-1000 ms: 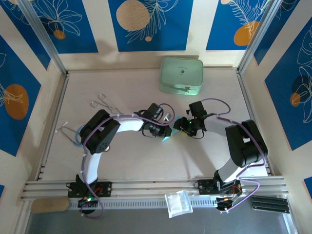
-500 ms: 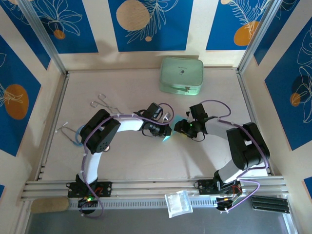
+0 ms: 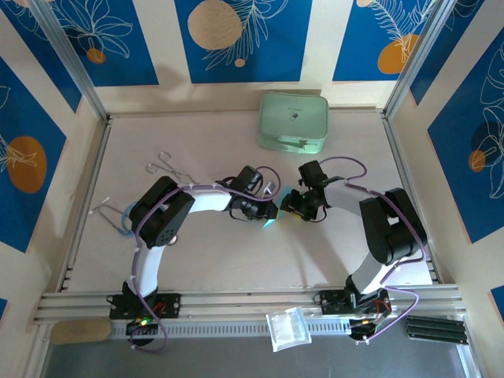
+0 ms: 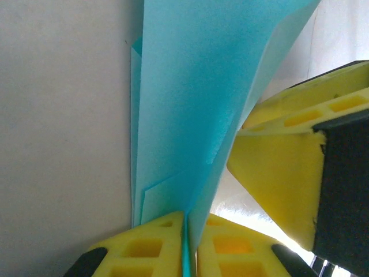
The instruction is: Fold a paper plane with a square sheet of paper (pick it up from the middle)
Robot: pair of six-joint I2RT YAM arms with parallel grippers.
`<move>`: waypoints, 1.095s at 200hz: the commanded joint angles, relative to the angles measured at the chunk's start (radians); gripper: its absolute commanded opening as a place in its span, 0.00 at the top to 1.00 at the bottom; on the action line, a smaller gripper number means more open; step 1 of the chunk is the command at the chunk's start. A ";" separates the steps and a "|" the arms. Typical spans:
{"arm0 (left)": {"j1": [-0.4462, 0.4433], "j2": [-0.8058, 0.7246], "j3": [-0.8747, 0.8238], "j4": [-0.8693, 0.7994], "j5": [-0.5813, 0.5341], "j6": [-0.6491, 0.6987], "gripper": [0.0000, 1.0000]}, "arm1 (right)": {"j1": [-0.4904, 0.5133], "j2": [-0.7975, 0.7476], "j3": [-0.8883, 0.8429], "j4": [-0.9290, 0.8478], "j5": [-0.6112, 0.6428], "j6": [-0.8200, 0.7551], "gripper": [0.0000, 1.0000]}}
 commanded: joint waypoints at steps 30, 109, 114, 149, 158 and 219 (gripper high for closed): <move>0.009 -0.003 -0.027 -0.013 0.003 0.002 0.84 | 0.018 0.102 0.007 0.017 0.088 0.002 0.54; 0.014 0.009 -0.043 -0.002 -0.003 0.004 0.89 | 0.000 -0.032 -0.078 0.174 -0.023 -0.022 0.47; 0.013 0.009 -0.045 0.000 -0.003 0.002 0.89 | -0.001 -0.034 -0.078 0.174 -0.023 -0.023 0.47; 0.016 0.016 -0.046 0.004 -0.001 -0.001 0.89 | -0.002 0.011 -0.045 0.135 -0.005 -0.025 0.44; 0.015 0.017 -0.046 0.005 -0.001 -0.002 0.89 | -0.001 0.028 -0.036 0.123 0.006 -0.017 0.44; 0.020 -0.017 -0.058 0.011 0.007 -0.009 0.86 | 0.003 0.113 0.024 -0.004 0.103 0.023 0.45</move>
